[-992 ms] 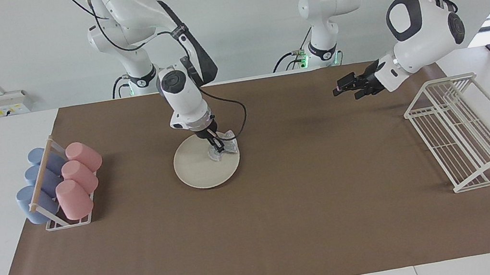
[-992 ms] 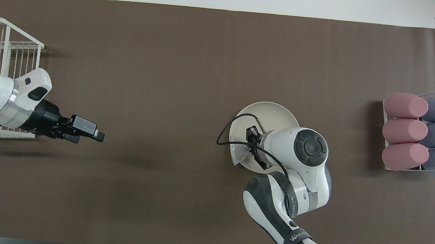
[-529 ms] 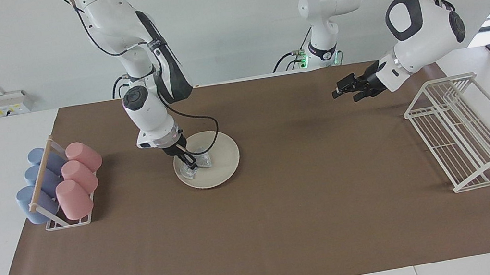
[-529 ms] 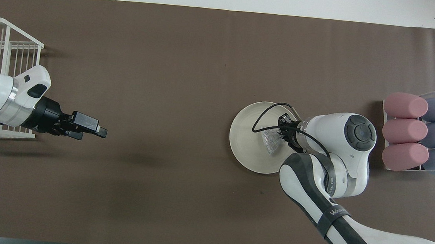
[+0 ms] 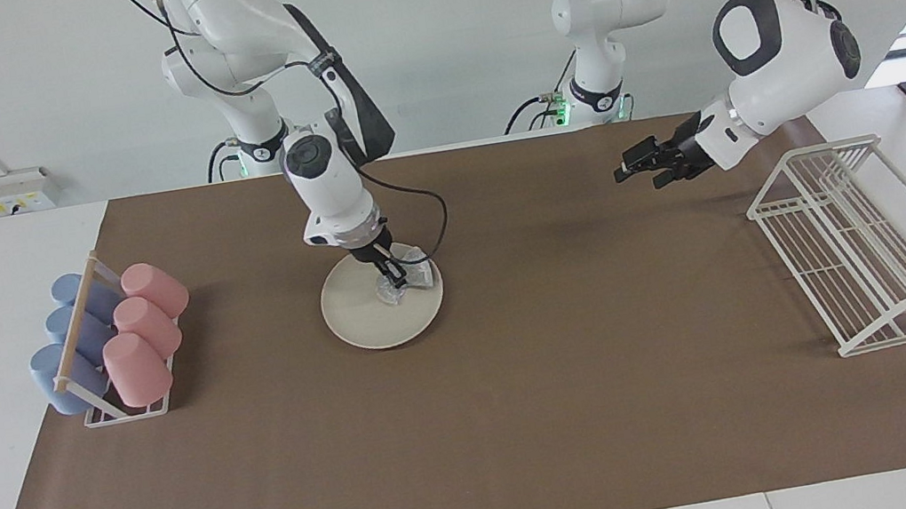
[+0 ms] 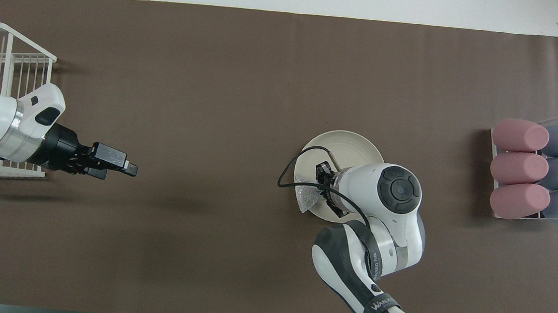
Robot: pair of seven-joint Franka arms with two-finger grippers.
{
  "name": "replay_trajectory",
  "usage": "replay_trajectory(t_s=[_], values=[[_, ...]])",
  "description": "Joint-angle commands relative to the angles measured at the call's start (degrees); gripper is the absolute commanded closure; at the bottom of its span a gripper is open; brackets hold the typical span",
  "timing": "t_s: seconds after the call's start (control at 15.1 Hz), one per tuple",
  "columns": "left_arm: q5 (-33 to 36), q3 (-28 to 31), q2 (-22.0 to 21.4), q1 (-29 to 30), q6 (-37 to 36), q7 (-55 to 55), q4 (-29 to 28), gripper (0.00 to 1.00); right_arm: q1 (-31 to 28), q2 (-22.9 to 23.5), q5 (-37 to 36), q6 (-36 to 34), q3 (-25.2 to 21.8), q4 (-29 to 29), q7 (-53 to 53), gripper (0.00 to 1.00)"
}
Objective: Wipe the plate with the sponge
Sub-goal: 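Rub the sponge in circles over the plate with the right gripper, then carry the sponge from the plate toward the left gripper with the right gripper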
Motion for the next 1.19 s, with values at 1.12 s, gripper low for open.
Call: replay_trajectory(t_s=[1.12], values=[[-41.2,0.4,-0.1,2.1,-7.2,15.0,-10.1,0.0,14.3,7.1,-14.2,-40.1,0.1,45.4,45.0,1.0]])
